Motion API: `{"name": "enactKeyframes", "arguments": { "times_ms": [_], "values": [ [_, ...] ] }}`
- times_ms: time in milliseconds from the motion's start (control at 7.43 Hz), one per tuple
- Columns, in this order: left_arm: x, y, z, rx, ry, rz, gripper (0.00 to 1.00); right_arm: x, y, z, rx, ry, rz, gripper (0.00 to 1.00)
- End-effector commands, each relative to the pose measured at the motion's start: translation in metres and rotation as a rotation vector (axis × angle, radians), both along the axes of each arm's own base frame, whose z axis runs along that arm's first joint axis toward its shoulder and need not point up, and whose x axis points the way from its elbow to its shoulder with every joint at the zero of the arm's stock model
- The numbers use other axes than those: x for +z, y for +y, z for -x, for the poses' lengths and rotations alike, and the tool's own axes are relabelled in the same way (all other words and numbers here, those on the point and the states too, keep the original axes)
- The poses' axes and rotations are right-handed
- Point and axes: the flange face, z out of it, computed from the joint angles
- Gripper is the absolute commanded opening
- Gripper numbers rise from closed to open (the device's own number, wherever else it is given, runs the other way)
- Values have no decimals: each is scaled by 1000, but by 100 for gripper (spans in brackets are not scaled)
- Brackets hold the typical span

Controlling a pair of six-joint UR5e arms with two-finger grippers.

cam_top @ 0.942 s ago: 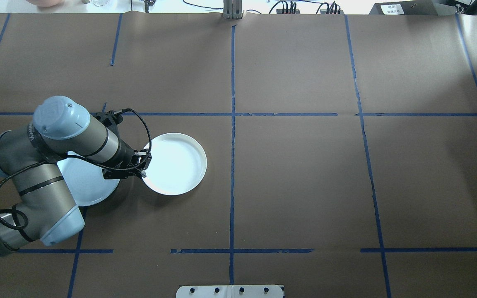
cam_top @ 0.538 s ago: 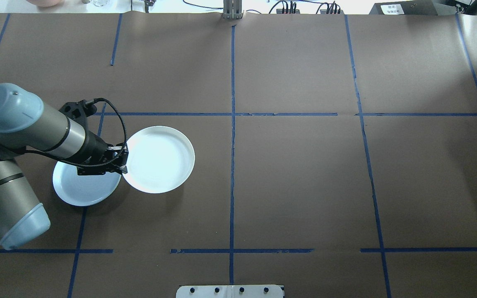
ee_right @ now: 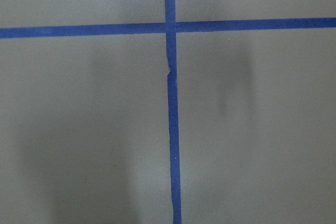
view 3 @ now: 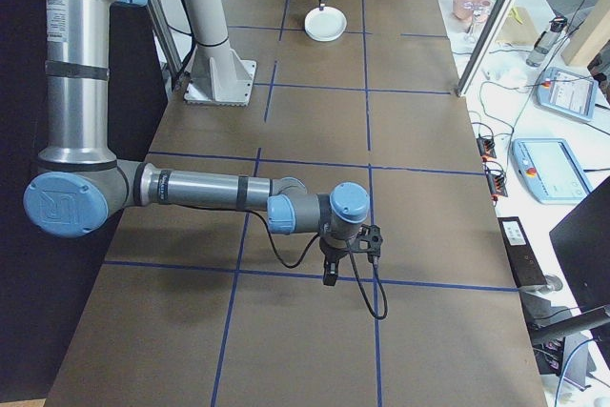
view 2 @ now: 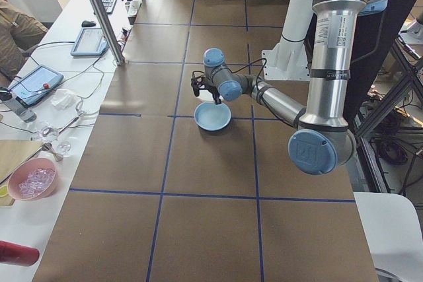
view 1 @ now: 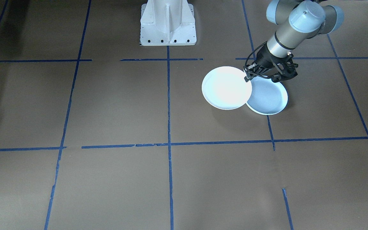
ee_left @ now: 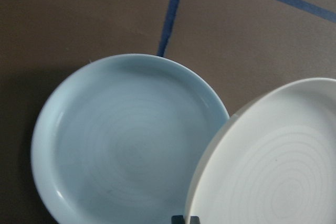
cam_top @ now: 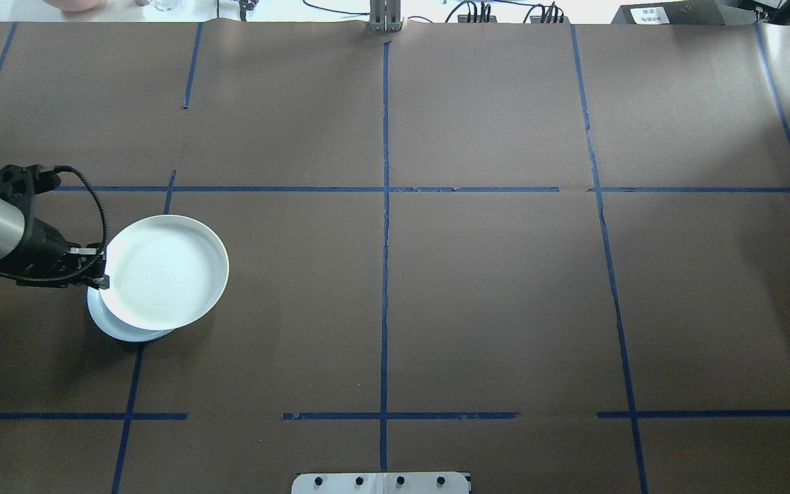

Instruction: Stack plate in center

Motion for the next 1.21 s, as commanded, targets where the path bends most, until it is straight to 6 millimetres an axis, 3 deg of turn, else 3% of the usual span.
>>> {"name": "enactKeyframes", "arguments": {
  "times_ms": [0, 269, 404, 538, 808, 1077],
  "values": [
    [44, 16, 34, 21, -27, -36, 0, 0, 0, 0, 0, 0, 0, 100],
    [47, 16, 34, 21, -23, -43, 0, 0, 0, 1, -2, 0, 0, 100],
    [46, 16, 33, 22, -21, -43, 91, 0, 0, 0, 0, 0, 0, 100],
    [43, 16, 34, 21, -17, -48, 100, 0, 0, 0, 0, 0, 0, 100],
    [37, 14, 34, 18, -9, -58, 100, 0, 0, 0, 0, 0, 0, 100],
    [33, 5, 57, 0, -11, -99, 100, 0, 0, 0, 0, 0, 0, 100]
  ]
}}
